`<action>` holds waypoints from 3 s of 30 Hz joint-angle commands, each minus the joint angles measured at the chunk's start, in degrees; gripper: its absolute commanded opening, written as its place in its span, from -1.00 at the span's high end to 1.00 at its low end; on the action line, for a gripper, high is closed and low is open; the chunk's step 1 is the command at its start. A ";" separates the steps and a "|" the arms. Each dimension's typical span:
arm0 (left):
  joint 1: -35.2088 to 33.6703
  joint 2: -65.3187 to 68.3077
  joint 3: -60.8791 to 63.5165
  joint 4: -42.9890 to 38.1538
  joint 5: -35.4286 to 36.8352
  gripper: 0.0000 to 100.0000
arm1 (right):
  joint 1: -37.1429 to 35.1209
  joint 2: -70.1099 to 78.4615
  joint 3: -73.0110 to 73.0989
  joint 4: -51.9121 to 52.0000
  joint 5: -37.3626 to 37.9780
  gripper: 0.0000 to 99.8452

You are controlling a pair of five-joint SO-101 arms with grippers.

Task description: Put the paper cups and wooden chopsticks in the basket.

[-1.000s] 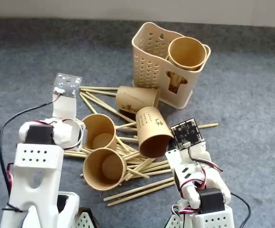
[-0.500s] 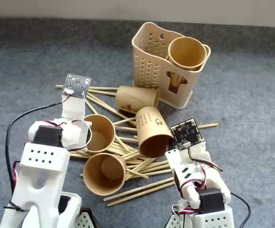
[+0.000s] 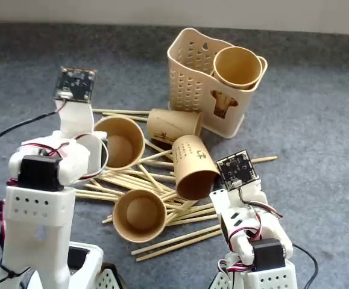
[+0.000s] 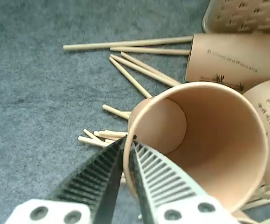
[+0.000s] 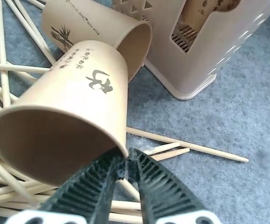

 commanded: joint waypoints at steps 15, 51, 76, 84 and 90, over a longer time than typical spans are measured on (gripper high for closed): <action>14.11 0.31 -17.10 -11.25 11.43 0.99 | 0.57 -0.40 -0.04 -1.45 -0.53 0.99; 26.33 43.74 -44.09 -37.36 16.62 0.99 | 0.31 -0.40 -0.04 -1.54 -0.18 0.99; 26.33 48.48 -47.96 -35.16 19.60 0.56 | 0.31 -0.40 -0.04 -1.63 -0.09 0.99; 26.33 49.01 -47.43 -38.68 19.78 0.57 | 0.31 -0.40 -0.04 -1.63 -0.09 0.99; 26.51 49.10 -47.43 -43.78 19.87 0.57 | 0.31 -0.40 0.04 -1.63 -0.09 0.99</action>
